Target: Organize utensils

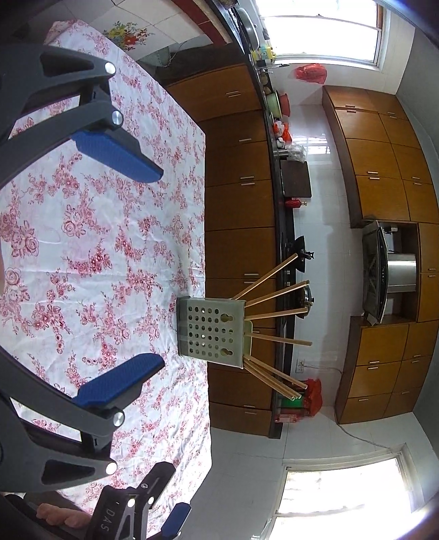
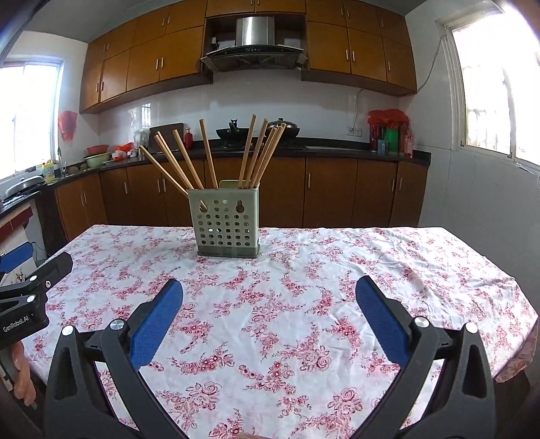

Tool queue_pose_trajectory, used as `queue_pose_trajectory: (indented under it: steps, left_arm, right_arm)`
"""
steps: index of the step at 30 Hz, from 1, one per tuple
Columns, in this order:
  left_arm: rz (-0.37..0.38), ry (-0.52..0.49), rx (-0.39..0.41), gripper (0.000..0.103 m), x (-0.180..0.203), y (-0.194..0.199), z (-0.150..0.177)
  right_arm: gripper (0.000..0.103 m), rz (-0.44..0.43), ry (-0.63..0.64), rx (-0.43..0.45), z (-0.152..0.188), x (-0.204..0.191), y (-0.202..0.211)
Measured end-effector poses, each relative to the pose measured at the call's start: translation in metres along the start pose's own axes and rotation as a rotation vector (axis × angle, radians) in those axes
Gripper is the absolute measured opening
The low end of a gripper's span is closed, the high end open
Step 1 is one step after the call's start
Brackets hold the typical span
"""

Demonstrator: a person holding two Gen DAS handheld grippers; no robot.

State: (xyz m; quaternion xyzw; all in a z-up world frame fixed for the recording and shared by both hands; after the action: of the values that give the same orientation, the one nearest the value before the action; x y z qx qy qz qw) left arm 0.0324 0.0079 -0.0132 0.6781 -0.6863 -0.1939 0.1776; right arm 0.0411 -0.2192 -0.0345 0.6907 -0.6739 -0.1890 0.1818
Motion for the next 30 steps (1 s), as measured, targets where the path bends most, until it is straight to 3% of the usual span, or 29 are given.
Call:
queue_pose_trajectory:
  steps: [30]
  left_arm:
    - [0.013, 0.001, -0.004, 0.099, 0.0027, 0.0001, -0.0003]
  right_arm:
    - [0.101, 0.001, -0.007, -0.004, 0.0005, -0.0001, -0.0002]
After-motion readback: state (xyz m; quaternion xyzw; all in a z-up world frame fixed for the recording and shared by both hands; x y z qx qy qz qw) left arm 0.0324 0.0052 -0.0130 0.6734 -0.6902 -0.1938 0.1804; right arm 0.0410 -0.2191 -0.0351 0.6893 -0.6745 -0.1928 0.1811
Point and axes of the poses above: each gripper's, at about its wrist camera, not at the fingertips, and y roughly against the way its jaws point, x to its right, z to its underside, the point moved 1 cm from there along -y, roughly the way its jaws point, and after that the axes turned 10 degrees about -x, right-handed, at the moved point
